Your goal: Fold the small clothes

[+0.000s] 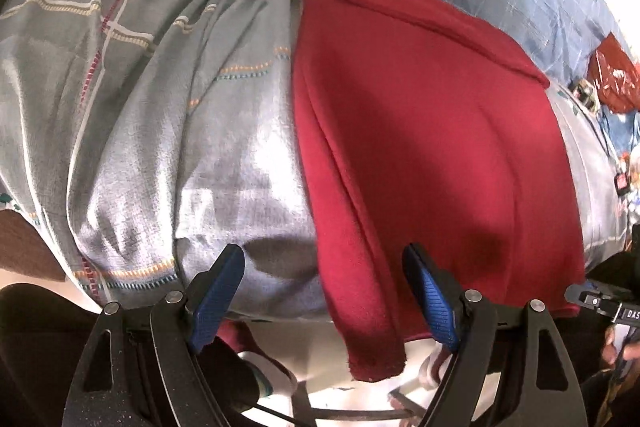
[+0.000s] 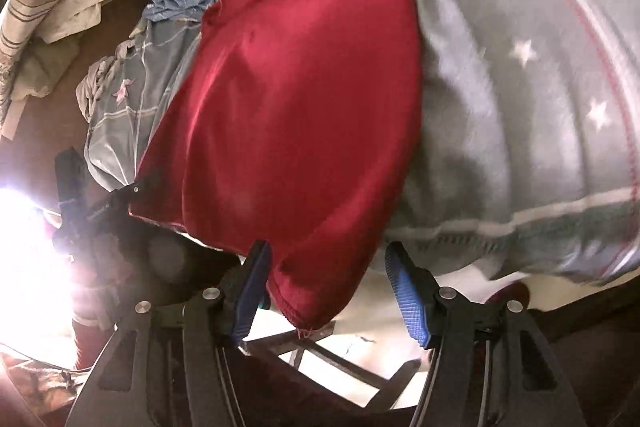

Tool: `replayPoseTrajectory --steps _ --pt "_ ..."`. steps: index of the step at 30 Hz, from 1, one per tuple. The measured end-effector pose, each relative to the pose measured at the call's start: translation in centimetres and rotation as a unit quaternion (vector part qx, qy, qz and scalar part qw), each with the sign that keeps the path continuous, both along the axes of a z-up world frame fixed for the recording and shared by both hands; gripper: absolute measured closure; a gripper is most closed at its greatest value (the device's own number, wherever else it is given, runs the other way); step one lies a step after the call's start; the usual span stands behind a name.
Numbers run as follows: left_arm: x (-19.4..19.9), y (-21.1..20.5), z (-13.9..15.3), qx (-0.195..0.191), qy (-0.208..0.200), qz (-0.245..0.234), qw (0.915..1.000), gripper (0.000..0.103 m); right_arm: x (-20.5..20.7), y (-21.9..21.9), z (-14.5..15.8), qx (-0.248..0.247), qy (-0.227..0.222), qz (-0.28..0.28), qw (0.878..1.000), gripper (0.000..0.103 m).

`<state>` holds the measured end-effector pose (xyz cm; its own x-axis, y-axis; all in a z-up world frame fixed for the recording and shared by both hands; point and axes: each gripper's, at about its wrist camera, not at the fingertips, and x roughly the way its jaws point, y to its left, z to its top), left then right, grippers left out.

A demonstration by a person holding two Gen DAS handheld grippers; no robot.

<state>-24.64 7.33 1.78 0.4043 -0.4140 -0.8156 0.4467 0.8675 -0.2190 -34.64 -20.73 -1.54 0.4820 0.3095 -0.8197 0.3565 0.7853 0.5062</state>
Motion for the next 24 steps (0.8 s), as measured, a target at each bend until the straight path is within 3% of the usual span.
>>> replayPoseTrajectory --steps 2,5,7,9,11,17,24 --pt "-0.1 -0.4 -0.2 0.003 -0.005 -0.006 1.0000 0.025 0.2 0.6 0.0 -0.007 -0.006 0.012 1.000 0.049" --pt "0.1 -0.6 -0.8 0.017 -0.011 0.001 0.9998 0.046 0.5 0.9 0.0 -0.037 -0.004 0.017 0.999 0.072" --pt "0.0 -0.6 -0.8 0.013 -0.016 0.001 0.9998 0.053 0.6 0.7 -0.1 -0.035 -0.003 0.014 0.999 0.078" --pt "0.0 -0.3 -0.8 0.005 -0.010 0.002 0.9999 0.082 0.5 0.9 0.4 -0.037 -0.012 0.016 0.999 0.082" --pt "0.1 0.3 -0.8 -0.007 0.003 0.002 1.0000 0.091 0.6 1.3 1.1 -0.041 -0.025 0.023 0.999 0.087" --pt "0.0 2.3 2.6 -0.070 -0.005 -0.002 0.9976 0.094 0.5 1.1 5.5 -0.056 -0.092 0.028 0.994 0.092" --pt "1.5 3.6 7.5 -0.140 -0.038 -0.002 0.9894 0.095 1.5 -1.3 10.7 -0.061 -0.180 -0.015 0.982 0.093"
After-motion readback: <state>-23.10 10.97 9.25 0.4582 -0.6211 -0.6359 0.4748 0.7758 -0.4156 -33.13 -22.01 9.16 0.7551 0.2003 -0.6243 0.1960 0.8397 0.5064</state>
